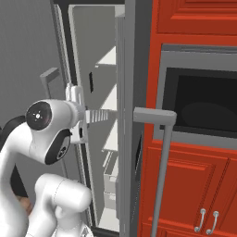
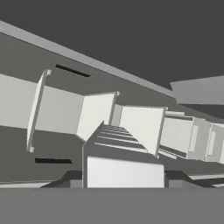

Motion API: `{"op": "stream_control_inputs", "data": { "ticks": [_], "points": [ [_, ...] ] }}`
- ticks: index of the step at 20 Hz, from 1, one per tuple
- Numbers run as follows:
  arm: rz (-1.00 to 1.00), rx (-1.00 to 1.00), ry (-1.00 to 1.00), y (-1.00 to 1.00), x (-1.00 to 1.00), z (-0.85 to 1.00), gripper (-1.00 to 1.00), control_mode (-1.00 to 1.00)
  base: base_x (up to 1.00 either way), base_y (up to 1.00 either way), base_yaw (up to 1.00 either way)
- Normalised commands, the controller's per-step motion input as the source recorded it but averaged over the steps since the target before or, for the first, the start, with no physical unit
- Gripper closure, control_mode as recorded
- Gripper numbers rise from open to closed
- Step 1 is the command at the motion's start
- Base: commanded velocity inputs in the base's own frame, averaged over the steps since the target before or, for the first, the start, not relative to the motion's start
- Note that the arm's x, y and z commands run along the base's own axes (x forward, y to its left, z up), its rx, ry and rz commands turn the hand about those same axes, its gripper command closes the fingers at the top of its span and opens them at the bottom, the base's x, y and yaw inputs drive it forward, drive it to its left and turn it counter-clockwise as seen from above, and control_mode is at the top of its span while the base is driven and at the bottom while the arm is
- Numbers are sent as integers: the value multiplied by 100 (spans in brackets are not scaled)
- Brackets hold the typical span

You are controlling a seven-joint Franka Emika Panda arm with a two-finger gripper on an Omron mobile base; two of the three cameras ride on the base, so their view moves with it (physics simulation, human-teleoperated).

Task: The ice cube tray has been filled with water. Take the tray and place it in the freezer to make ice. Close the freezer door after placing the tray.

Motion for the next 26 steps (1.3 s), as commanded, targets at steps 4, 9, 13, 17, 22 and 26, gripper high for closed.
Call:
{"op": "stream_control_inputs", "data": {
  "ticks": [4, 9, 13, 17, 22, 26],
  "points": [
    [4, 0, 0, 0, 16, -6, 100, -100, 0, 0, 0],
    [3, 0, 0, 0, 18, -2, 100, -100, 0, 0, 0],
    [3, 0, 0, 0, 13, -2, 100, -100, 0, 0, 0],
    [3, 0, -1, 0, 11, -8, 100, -100, 0, 0, 0],
    [0, 0, -2, 0, 12, -9, 100, -100, 0, 0, 0],
    [0, 0, 0, 0, 18, -6, 100, -100, 0, 0, 0]
  ]
}}
